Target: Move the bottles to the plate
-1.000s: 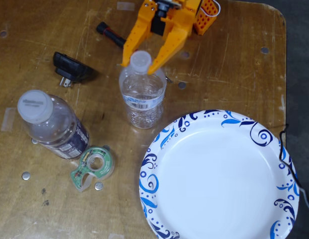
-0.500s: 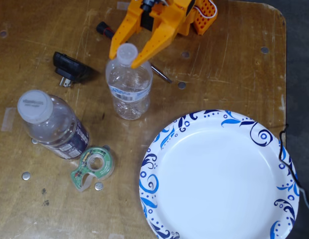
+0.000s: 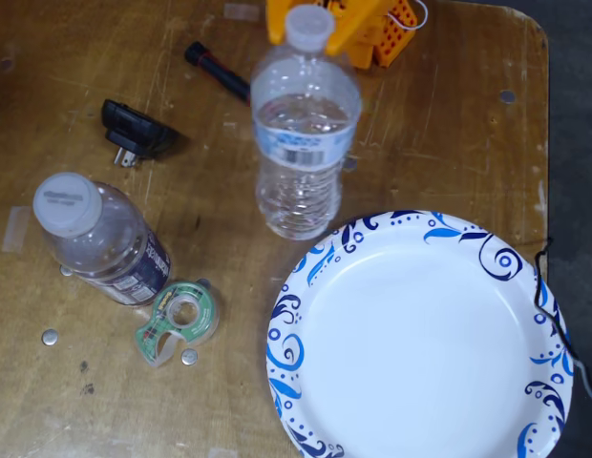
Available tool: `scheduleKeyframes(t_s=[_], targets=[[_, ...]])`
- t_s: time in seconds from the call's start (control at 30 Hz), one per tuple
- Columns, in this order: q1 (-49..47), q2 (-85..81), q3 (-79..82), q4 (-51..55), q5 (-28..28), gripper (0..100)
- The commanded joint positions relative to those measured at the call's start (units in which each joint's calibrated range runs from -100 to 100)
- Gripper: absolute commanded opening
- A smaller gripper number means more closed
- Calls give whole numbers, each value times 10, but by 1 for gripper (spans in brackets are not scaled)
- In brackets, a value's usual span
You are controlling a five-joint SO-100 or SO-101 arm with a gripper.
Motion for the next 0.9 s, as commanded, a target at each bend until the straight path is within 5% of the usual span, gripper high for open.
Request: scheduleKeyframes(t_s=[0.0, 0.33, 0.87], targets=[[-64, 40, -73, 11, -1, 2], [-238, 258, -172, -17, -5, 2], [-349, 624, -225, -345, -1, 2]])
